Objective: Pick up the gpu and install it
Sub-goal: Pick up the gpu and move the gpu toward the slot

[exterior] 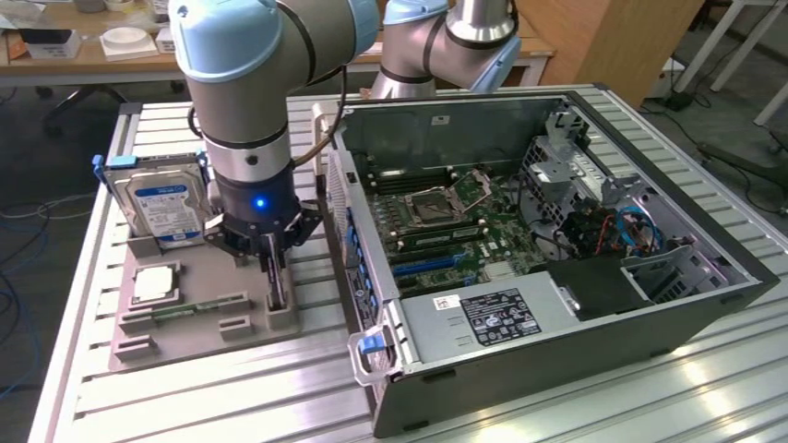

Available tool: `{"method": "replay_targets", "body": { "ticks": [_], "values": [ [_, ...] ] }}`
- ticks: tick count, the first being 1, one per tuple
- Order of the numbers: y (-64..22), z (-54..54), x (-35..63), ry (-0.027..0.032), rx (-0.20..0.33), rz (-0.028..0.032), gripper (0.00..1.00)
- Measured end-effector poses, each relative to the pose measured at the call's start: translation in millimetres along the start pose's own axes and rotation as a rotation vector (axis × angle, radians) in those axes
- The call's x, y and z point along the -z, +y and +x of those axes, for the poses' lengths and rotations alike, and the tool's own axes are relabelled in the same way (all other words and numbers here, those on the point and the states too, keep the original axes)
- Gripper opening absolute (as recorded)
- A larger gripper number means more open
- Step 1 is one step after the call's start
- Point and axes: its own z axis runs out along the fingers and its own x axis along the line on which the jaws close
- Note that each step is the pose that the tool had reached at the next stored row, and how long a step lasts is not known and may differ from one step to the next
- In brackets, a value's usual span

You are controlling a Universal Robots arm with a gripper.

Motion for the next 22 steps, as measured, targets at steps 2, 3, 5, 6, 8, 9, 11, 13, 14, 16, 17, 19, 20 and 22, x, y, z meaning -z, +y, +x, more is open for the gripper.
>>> {"method": "replay_targets", "body": {
  "ticks": [2,3,5,6,8,9,11,13,14,16,17,19,20,22],
  "values": [
    [0.3,0.0,6.5,0.0005,0.000,-0.0016,0.27],
    [0.4,-0.1,10.7,0.0003,0.000,-0.0024,0.27],
    [0.8,-0.1,18.4,0.0006,0.000,-0.0024,0.27],
    [0.9,-0.2,21.9,0.0006,0.000,-0.0024,0.27],
    [1.2,-0.2,28.0,0.0006,0.000,-0.0024,0.27],
    [1.3,-0.1,30.8,0.0006,0.000,-0.0024,0.27],
    [1.5,-0.1,36.3,0.0005,0.000,-0.0024,0.27],
    [1.9,-0.1,42.3,0.0005,0.000,-0.0025,0.27],
    [2.0,-0.1,45.2,0.0006,0.000,-0.0024,0.27],
    [2.3,-0.2,50.8,0.0005,0.000,-0.0024,0.27],
    [2.4,-0.2,53.4,0.0006,0.000,-0.0024,0.27],
    [2.5,-0.3,56.9,0.0005,0.000,-0.0024,0.27],
    [2.6,-0.3,58.4,0.0005,0.000,-0.0025,0.27],
    [2.8,-0.3,61.7,0.0006,0.000,-0.0023,0.27]
  ]
}}
